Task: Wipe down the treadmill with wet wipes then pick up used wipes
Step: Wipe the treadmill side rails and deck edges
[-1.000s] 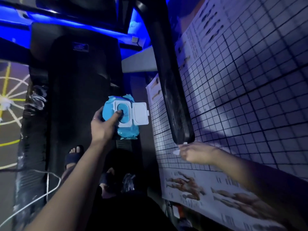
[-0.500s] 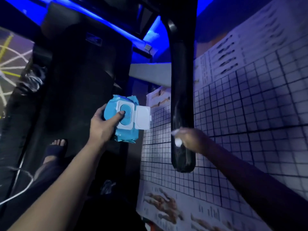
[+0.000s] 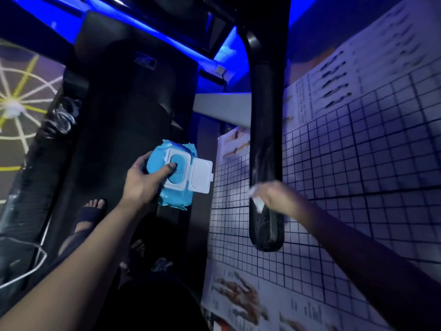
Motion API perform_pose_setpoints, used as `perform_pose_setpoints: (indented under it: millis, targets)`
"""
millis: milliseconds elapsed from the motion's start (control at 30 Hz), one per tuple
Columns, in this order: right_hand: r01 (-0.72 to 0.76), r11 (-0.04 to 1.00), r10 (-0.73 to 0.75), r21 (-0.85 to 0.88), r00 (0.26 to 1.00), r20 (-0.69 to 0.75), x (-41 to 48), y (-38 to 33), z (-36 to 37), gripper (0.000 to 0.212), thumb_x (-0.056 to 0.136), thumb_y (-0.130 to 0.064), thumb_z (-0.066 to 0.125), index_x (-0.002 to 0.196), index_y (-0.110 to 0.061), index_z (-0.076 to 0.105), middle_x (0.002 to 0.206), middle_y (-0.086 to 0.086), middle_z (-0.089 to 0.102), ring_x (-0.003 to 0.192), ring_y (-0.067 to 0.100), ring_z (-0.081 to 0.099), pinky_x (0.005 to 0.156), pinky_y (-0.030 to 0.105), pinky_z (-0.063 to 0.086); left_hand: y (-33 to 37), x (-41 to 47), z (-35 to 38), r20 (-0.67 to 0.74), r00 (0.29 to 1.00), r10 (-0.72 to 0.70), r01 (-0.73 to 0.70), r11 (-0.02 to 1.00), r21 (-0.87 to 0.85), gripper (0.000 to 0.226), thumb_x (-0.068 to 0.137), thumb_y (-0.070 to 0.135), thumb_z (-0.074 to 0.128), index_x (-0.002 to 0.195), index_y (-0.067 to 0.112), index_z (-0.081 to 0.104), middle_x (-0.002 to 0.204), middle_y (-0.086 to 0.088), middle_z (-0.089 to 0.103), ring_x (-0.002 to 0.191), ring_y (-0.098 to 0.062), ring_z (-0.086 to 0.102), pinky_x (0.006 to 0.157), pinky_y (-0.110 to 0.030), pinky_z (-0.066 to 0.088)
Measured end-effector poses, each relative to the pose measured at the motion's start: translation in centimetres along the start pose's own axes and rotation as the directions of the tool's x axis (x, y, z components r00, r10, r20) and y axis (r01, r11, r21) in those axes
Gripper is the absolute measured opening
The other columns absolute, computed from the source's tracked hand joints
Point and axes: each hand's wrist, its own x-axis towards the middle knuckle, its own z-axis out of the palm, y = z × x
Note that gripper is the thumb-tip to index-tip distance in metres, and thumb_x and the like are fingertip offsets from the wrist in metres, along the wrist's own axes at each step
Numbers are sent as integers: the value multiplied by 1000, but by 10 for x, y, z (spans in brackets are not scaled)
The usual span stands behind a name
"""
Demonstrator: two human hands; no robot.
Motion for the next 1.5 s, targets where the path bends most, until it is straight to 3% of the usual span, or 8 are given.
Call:
perform_pose_setpoints:
  millis: [100,233,467,567,833,1000,1267,1500]
  targets:
    - [-181,979,200,93,943,-267,34,21,-23,34,96,-9,61,128,-20,69,138,5,62,119,25,64,107,39,49,-4,-4,9,16,1000,10,-10,1000,7,65,83,18,86,141,17,56,110,-6,78,95,-26,77,81,-43,64]
    - [-211,974,212,82,977,-5,6,6,-3,43,95,-30,60,136,-17,60,159,-2,31,99,9,60,88,25,51,-8,-9,11,20,1000,18,-19,999,34,64,83,18,86,140,17,57,112,-8,77,98,-27,77,89,-49,62]
    - [21,995,-33,94,993,117,-47,-22,8,34,100,-3,50,115,-21,74,118,-5,71,66,1,65,59,12,53,-32,-21,7,-11,1000,-1,1,1000,15,58,85,14,85,138,16,60,108,-9,78,97,-31,76,83,-52,63]
    - [-79,996,83,37,991,-103,-14,-7,2,43,95,4,56,128,-20,69,140,1,61,115,17,66,103,23,48,-42,-27,6,-6,1000,-1,2,998,63,62,84,15,85,140,16,58,107,-6,78,89,-22,77,74,-39,65]
    - [124,980,-168,156,933,319,-100,-57,46,31,100,-13,48,120,-20,70,129,2,68,101,17,72,89,23,58,-48,-27,5,42,999,-20,15,995,102,64,82,20,88,139,22,58,106,-2,79,93,-24,78,78,-43,63]
    - [-83,945,147,315,971,-188,-33,-26,-12,34,94,2,60,122,-14,71,128,-8,60,75,4,63,68,8,50,-52,-25,9,48,999,-4,0,995,102,63,83,16,87,139,19,58,99,1,79,87,-17,78,63,-28,62]
    - [-102,987,72,-122,970,-230,-3,9,4,15,80,-12,79,95,-16,76,97,-2,61,93,25,52,75,39,45,-60,-8,4,51,999,-10,4,993,116,73,79,19,89,143,17,55,106,0,79,93,-20,78,73,-33,64]
    - [17,999,-7,-40,971,238,10,-33,-17,14,96,-3,54,102,-3,67,93,1,57,87,19,60,79,32,52,-55,11,-10,37,999,-8,2,987,162,90,65,38,98,143,24,56,115,2,77,98,-22,77,89,-51,62]
